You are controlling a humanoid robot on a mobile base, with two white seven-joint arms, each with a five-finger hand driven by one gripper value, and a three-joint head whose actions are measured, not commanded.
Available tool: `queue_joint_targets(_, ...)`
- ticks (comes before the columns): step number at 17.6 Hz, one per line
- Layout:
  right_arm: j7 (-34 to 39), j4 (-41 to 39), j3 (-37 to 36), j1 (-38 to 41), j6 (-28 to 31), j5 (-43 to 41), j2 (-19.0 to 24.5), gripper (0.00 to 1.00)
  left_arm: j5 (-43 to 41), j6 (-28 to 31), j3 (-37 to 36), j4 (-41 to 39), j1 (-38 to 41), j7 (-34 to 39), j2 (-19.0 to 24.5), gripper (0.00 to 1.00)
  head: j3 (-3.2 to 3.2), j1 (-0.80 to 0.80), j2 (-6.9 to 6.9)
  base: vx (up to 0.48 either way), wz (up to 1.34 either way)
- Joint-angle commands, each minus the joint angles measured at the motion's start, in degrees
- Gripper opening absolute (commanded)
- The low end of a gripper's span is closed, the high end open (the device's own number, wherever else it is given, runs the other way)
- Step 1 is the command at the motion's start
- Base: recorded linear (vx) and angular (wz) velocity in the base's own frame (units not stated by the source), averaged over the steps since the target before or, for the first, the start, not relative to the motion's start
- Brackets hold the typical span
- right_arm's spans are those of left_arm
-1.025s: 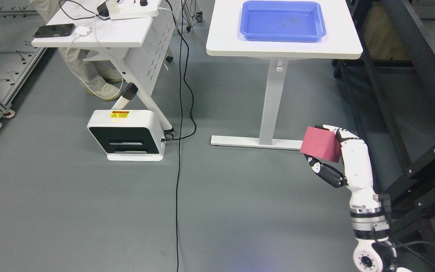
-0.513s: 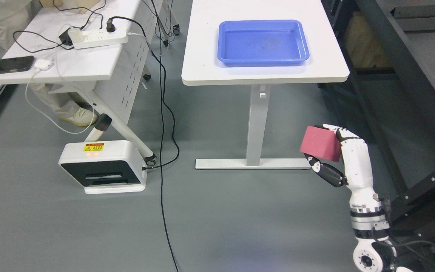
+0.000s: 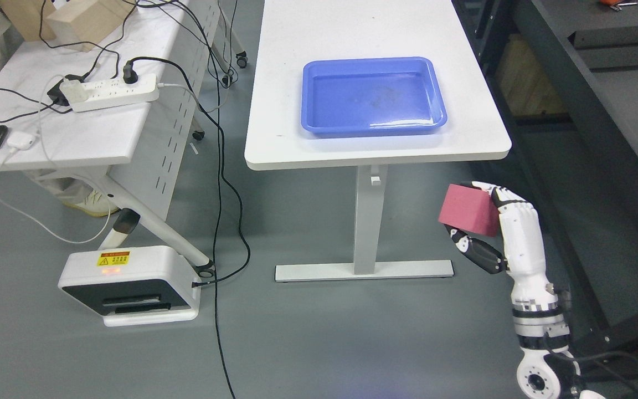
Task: Pick pink block from left shelf to tray
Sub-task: 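Carry the pink block in the right hand toward the blue tray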
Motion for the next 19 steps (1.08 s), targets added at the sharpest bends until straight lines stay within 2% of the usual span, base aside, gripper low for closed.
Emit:
queue_joint_targets(1,0.09,0.0,-0.38,0.06,-0.03,0.0,-1.0,0.06,0.0,-0.04,0.0,-1.0,1.14,0.02,1.0,1.0,0.0,0.0,0.0,0.259,0.03)
queue_joint_targets(10,0.09,0.0,-0.29,0.06,-0.03,0.0,-1.0,0.06,0.0,-0.04,0.0,-1.0,1.14,0.02,1.0,1.0,0.0,0.0,0.0,0.259,0.06)
queue_joint_targets(14,0.09,0.0,-0.21,0.33,-2.67,0.0,-1.0,0.06,0.0,-0.04,0.0,-1.0,1.14,0.02,1.0,1.0,0.0,0.0,0.0,0.21,0.04)
queue_joint_targets(19,2.19,0.09,0.94,0.15,-2.14,2.01,-1.0,0.05,0.0,-0.04,0.0,-1.0,1.14,0.02,1.0,1.0,0.0,0.0,0.0,0.187,0.01)
